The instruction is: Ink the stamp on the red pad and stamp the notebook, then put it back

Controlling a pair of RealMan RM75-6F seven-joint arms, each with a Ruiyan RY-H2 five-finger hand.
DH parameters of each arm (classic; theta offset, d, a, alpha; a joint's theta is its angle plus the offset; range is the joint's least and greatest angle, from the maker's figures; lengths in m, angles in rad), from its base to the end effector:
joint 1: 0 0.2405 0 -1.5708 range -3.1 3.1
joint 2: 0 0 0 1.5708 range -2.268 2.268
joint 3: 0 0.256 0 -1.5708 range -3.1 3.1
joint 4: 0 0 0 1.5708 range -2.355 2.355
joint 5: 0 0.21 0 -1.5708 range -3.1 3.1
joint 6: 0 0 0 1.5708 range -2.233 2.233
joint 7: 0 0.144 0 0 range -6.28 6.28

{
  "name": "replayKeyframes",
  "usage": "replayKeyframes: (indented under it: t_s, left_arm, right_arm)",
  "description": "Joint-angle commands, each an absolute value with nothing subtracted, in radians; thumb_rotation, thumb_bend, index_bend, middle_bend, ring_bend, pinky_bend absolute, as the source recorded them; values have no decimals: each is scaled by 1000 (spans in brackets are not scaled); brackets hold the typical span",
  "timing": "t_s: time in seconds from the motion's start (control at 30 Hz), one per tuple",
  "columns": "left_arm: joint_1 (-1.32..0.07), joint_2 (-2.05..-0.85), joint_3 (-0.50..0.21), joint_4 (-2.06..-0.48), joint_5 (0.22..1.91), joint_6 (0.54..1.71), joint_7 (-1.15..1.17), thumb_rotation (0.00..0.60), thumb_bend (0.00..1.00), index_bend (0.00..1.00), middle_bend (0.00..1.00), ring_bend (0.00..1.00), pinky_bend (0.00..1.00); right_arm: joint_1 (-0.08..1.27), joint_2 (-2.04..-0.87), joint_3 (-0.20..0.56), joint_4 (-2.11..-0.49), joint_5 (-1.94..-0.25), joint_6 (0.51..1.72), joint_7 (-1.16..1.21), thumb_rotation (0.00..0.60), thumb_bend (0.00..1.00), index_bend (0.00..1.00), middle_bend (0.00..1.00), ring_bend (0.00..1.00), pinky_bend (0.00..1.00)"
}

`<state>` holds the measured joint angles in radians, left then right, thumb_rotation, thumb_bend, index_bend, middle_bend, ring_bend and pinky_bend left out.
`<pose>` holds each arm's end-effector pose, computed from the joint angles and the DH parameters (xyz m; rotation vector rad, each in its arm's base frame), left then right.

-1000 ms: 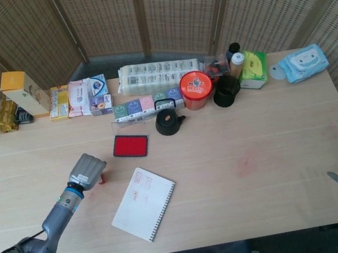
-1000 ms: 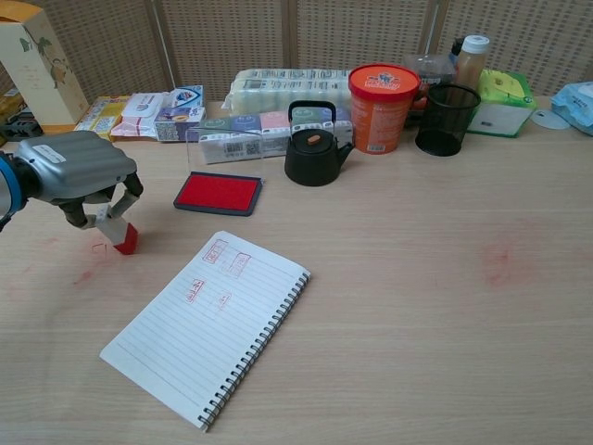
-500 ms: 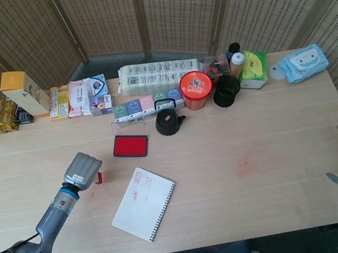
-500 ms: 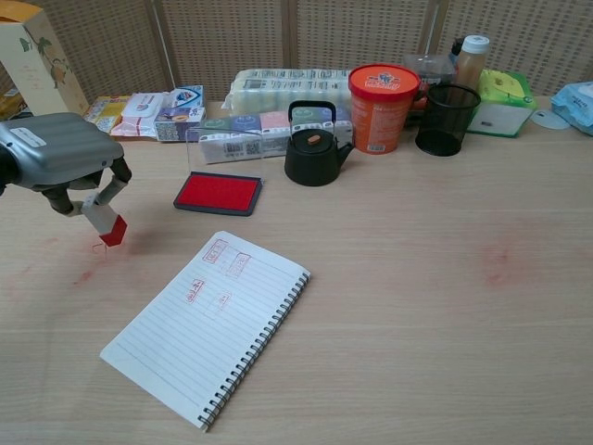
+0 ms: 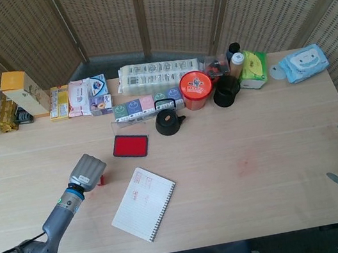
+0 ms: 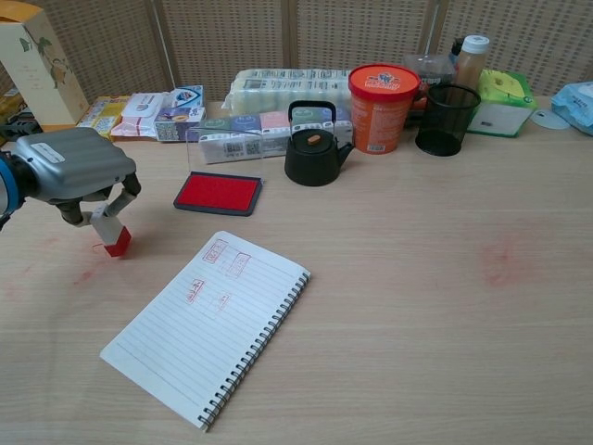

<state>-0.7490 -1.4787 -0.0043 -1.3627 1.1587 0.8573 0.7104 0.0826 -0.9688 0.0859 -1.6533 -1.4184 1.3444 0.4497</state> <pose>-0.2143 0.3371 -0.0133 -2.1170 -0.4229 -0.3969 -0.3282 -0.1868 0.1962 1.1903 -1.2633 1.0655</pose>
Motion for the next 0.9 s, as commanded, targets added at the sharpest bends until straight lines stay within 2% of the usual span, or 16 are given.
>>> replayKeyframes:
  t_s: [0.03,0.3,0.47,0.9]
  left_arm:
    - [-753,-1478,-2,-1368,1149,855,724,600,288,637,1000,1000,1000]
    - [-757,-1483,2,-1373,1124,855,753,600,269,637,1000,1000,1000]
    - [-760,-1482,3,-1378,1105,861,774,600,251,586,1000,1000,1000]
    - [-772,-1471,8,-1410,1057,878,825,600,243,564,1000,1000,1000]
  right_arm:
    - [82,-969,86,-1653,-1418,1345,450,600,79,0,0,0,0]
    - [82,-968,84,-1655,-1421,1347,448,600,79,0,0,0,0]
    - [82,-968,84,-1655,-1421,1347,449,600,79,0,0,0,0]
    - [83,-967,84,-1655,-1421,1345,451,600,79,0,0,0,0]
